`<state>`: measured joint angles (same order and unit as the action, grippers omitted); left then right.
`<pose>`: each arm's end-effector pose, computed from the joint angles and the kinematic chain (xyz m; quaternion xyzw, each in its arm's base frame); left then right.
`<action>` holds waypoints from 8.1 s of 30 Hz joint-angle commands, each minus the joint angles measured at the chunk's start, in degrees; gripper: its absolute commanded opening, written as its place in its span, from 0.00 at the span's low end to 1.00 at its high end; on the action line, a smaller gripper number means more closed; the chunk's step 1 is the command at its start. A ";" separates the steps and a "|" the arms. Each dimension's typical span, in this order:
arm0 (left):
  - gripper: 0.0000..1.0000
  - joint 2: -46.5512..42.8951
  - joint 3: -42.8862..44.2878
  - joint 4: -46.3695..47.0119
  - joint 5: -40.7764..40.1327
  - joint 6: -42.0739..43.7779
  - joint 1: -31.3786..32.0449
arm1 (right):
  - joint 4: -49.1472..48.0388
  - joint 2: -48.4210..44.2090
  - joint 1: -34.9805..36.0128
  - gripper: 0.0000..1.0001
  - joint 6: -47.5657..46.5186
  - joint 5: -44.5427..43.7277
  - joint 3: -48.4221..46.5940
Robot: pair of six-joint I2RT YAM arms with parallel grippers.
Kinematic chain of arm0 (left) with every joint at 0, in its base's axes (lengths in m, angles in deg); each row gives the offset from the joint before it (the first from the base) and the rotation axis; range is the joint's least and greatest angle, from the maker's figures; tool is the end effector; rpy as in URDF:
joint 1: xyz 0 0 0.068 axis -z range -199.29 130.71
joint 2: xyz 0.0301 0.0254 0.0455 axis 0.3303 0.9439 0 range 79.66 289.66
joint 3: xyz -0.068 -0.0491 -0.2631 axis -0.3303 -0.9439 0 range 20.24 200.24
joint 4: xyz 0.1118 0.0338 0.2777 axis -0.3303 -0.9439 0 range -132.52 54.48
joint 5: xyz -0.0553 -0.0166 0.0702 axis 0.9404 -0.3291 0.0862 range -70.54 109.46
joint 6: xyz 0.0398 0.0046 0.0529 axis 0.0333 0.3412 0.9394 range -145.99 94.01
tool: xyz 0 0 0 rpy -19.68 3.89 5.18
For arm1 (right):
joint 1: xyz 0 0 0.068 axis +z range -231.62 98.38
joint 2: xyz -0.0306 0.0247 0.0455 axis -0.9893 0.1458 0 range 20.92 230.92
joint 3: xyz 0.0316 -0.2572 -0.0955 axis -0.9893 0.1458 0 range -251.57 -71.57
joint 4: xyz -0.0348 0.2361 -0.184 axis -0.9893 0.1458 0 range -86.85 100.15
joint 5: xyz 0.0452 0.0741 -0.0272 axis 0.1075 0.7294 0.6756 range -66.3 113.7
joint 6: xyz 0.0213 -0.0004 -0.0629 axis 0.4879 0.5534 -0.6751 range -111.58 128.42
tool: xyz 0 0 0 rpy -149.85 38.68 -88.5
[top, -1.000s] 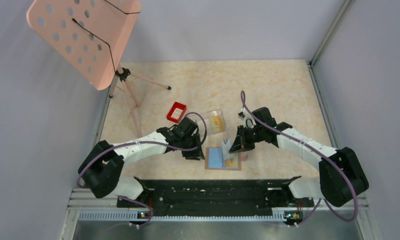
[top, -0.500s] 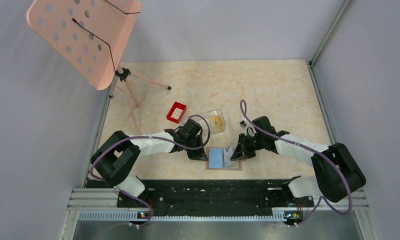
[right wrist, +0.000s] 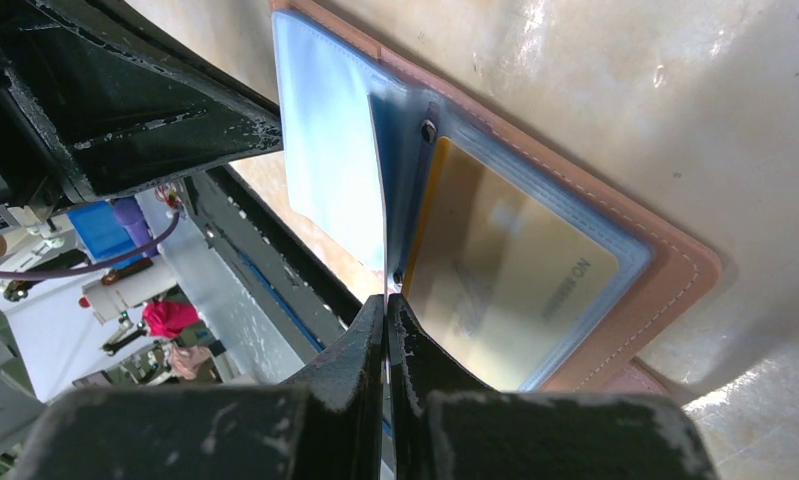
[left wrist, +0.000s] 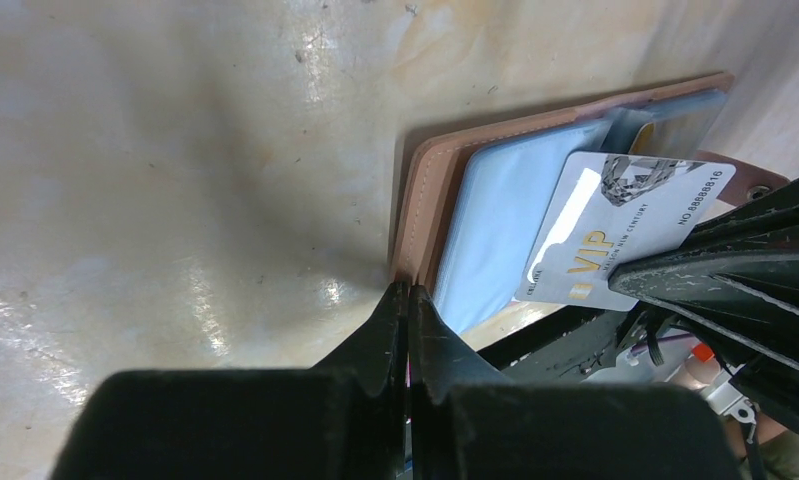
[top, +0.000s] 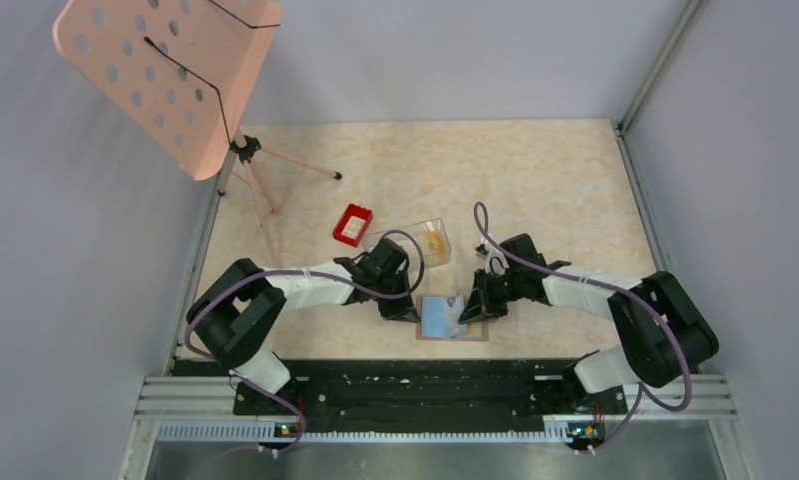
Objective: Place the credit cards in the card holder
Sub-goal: Insert the credit card into the card holder, then pick up the credit card from the storage box.
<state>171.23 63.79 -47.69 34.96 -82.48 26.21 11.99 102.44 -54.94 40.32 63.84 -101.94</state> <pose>0.2184 -0.2423 0.0995 -0.0572 0.9564 -0.2801 0.0592 0.2212 0.1492 0.0931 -0.0474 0.9104 0.4080 0.0499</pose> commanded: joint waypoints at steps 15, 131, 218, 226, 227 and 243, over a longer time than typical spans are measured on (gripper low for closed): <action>0.00 2.64 1.54 -2.16 -1.78 0.22 0.74 | 1.43 -5.34 -1.81 0.00 0.53 -4.61 1.05; 0.00 8.18 11.82 -8.09 -1.55 1.62 2.07 | 5.04 10.54 8.92 0.20 -1.12 -7.56 -15.25; 0.46 -1.61 16.99 -15.56 -0.99 10.94 -16.08 | 29.56 18.28 4.50 0.53 -16.99 -19.97 -50.41; 0.27 4.01 21.65 -20.19 -3.01 11.94 -15.73 | 25.69 24.41 5.78 0.45 -13.24 -18.56 -47.47; 0.26 4.58 21.93 -20.52 -3.10 12.10 -15.68 | 25.59 25.06 5.98 0.45 -13.21 -18.68 -47.50; 0.08 10.20 23.99 -21.06 -1.37 13.15 -13.34 | 25.70 32.70 9.83 0.49 -16.06 -25.97 -46.95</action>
<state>179.60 86.63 -67.73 33.98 -70.59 12.02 38.46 133.10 -46.61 25.87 41.48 -149.11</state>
